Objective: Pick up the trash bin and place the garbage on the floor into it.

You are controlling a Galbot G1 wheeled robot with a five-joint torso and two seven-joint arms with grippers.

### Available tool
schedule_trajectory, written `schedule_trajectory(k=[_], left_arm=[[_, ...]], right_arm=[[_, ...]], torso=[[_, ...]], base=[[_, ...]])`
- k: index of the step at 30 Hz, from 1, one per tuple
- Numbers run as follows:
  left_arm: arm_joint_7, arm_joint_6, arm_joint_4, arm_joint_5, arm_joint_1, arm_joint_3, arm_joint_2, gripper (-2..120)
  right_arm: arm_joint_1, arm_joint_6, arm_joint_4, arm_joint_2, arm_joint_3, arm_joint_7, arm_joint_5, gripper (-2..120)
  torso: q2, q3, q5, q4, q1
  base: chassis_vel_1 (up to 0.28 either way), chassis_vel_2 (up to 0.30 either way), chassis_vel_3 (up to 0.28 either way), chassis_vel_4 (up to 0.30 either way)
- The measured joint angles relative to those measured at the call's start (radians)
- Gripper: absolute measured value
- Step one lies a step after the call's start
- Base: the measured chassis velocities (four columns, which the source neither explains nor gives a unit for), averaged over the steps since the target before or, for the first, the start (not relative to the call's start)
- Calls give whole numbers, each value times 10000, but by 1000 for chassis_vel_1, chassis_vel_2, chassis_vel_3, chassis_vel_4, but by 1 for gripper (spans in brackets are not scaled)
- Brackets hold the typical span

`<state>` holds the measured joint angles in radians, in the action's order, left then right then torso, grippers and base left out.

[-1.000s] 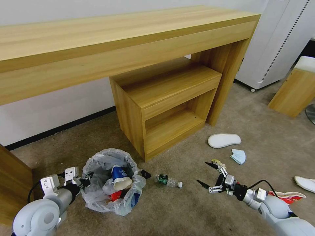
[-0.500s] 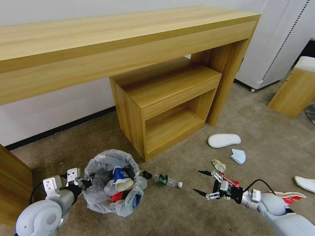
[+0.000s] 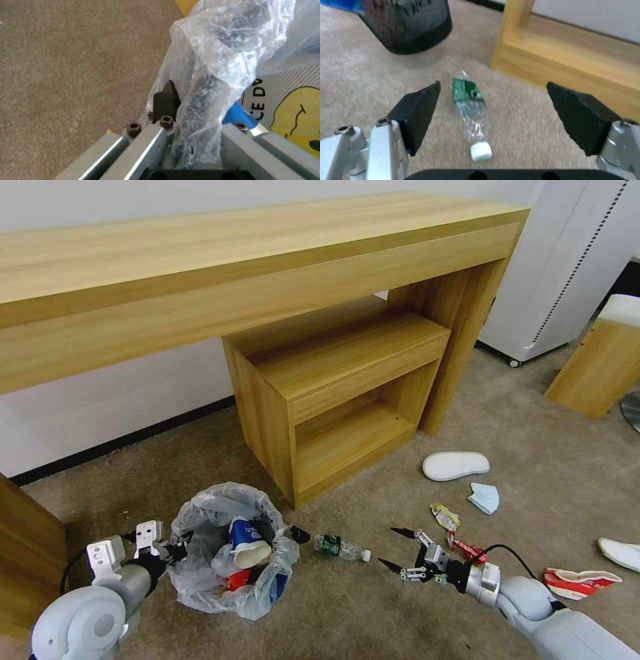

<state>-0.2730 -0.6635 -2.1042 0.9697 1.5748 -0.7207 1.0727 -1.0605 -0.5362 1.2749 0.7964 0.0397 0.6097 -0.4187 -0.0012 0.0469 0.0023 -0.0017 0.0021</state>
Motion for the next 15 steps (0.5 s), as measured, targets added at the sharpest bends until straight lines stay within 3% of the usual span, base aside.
schedule_trajectory(k=[9,15], left_arm=[[-2,0,19,-42,27,-37,38,0],[-5,2,4,-40,41,-84,53,0]], right_arm=[[226,1215,297,-459,740,-1776,610,92],[545,1450,232,-466,1371,-2214,616,84]], torso=[[-1,0,-3,0,-1],[-1,0,-2,-2,0]], base=[[0,0,0,0],[0,0,0,0]])
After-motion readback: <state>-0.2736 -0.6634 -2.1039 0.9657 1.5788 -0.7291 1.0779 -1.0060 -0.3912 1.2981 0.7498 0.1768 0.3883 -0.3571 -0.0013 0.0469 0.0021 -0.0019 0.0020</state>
